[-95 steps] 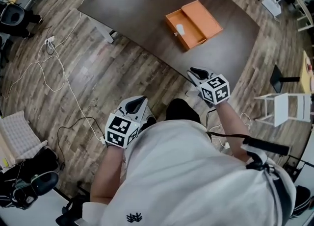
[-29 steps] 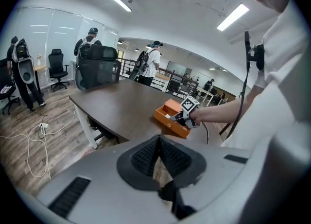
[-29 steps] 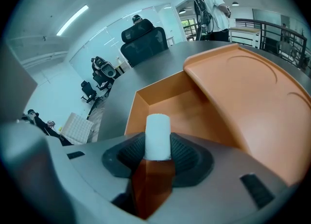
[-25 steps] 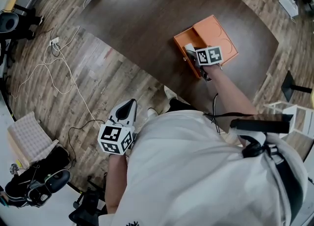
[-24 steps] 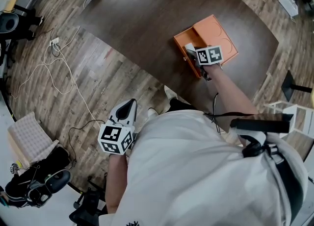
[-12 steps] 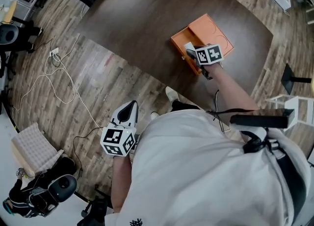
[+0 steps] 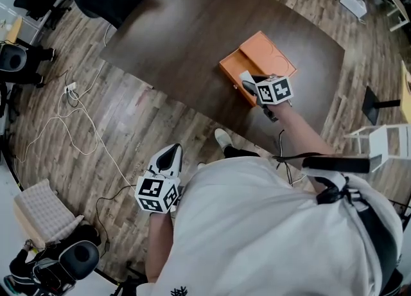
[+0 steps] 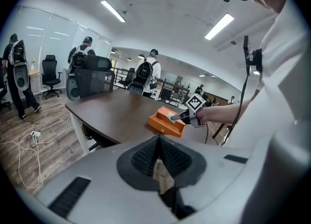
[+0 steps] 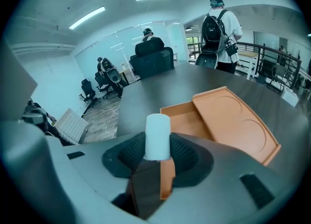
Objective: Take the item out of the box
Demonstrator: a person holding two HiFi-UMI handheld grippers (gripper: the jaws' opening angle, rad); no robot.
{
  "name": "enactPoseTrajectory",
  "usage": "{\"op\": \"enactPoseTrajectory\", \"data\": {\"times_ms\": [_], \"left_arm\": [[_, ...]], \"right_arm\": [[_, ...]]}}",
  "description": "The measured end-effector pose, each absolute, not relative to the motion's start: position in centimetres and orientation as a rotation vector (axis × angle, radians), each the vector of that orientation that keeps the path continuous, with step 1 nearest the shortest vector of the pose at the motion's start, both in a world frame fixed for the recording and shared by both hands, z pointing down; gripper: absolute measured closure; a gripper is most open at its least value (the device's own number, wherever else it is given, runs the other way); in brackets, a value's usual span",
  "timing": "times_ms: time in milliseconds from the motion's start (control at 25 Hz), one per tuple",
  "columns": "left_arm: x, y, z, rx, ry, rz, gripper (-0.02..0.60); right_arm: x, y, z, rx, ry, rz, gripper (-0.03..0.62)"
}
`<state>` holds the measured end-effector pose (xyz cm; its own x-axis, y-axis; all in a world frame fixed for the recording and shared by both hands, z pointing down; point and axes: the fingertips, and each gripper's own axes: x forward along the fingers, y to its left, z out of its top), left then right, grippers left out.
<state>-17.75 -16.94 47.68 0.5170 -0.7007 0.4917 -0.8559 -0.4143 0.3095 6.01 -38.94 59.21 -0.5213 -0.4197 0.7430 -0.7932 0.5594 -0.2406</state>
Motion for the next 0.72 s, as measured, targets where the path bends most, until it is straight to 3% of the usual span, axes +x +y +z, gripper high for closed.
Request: {"op": "enactPoseTrajectory", "data": {"times_ms": [720], "left_arm": [[-18.6, -10.4, 47.6, 2.319, -1.175, 0.384, 0.572]], "right_arm": [[2.3, -23.7, 53.4, 0.892, -2.242, 0.651, 0.441]]}}
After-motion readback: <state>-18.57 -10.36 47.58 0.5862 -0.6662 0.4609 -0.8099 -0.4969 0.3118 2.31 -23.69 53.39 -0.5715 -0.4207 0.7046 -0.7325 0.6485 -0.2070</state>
